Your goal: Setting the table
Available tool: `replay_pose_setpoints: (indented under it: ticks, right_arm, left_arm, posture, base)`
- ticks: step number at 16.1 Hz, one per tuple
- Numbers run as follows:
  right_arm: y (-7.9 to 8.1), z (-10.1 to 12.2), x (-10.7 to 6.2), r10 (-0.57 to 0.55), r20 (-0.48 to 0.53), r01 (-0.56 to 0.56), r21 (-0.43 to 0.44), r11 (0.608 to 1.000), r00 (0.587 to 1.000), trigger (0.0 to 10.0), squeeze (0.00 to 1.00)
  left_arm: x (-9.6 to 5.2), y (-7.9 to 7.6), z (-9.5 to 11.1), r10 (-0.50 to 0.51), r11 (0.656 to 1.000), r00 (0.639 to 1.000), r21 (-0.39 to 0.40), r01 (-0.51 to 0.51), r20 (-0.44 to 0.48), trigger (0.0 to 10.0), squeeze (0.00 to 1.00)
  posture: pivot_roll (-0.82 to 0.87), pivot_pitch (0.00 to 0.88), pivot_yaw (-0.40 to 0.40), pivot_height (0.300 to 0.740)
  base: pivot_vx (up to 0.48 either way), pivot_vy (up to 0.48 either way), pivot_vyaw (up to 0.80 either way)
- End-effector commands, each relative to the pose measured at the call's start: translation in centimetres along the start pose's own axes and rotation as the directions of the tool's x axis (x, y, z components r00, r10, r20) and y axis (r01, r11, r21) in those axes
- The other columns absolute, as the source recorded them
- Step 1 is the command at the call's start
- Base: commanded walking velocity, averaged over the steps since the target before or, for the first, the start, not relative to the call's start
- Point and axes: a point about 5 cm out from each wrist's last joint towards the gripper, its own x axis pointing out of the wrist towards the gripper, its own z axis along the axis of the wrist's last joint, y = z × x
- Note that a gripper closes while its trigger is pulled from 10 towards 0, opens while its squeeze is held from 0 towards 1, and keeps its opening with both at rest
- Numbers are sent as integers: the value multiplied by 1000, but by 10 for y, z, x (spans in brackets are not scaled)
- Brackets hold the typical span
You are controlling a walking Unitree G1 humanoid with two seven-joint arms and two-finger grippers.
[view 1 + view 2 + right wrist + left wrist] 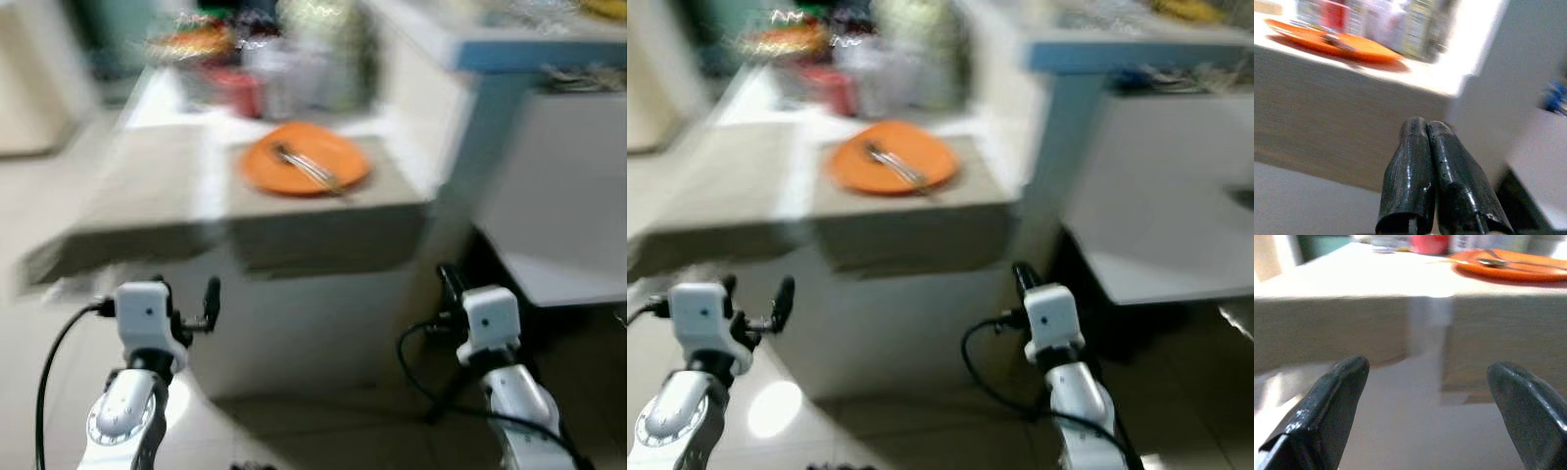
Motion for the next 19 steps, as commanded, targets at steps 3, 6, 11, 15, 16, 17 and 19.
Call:
replay_pose_setpoints:
  ticks: [3, 6, 11, 15, 16, 17, 19]
  right_arm:
    - [-2, 5, -3, -9, 28, 9, 31, 999, 1000, 10000, 0]
    - [-2, 10, -5, 9, 68, -11, 43, 999, 998, 10000, 0]
    - [-3, -4, -19, 46, 8, -47, 112, 993, 999, 10000, 0]
    - [-6, -15, -31, 108, -36, -103, 119, 987, 994, 10000, 0]
    - [-2, -14, -28, 117, -30, -113, 120, 986, 993, 10000, 0]
    - [1, -13, -25, 122, -23, -119, 120, 986, 992, 10000, 0]
    - [1, -10, -23, 124, 8, -124, 110, 986, 992, 10000, 0]
  left_arm:
    - [2, -3, 7, -16, 1000, 999, 24, 16, 29, 10000, 0]
    - [4, -4, 10, -4, 1000, 998, 25, 2, 60, 10000, 0]
    - [-2, 2, 8, 32, 999, 998, -17, -31, 59, 10000, 0]
    - [-10, 1, 8, 13, 1000, 998, 7, -14, 59, 10000, 0]
    - [-8, -1, 12, 13, 1000, 998, 6, -13, 65, 10000, 0]
    - [-6, -2, 16, 15, 1000, 997, 8, -16, 74, 10000, 0]
    - [-2, -7, 27, 5, 1000, 993, -8, -4, 121, 10000, 0]
  posture:
    - [-105, 0, 52, 740]
    - [-117, 0, 57, 740]
    - [-118, 0, 62, 740]
    - [-120, 0, 67, 740]
    - [-120, 0, 67, 740]
    - [-119, 0, 66, 740]
    - [-116, 0, 61, 740]
  base:
    - [0, 0, 0]
    - [0, 0, 0]
    - [0, 0, 0]
    - [0, 0, 0]
    - [0, 0, 0]
    - [0, 0, 0]
    - [0, 0, 0]
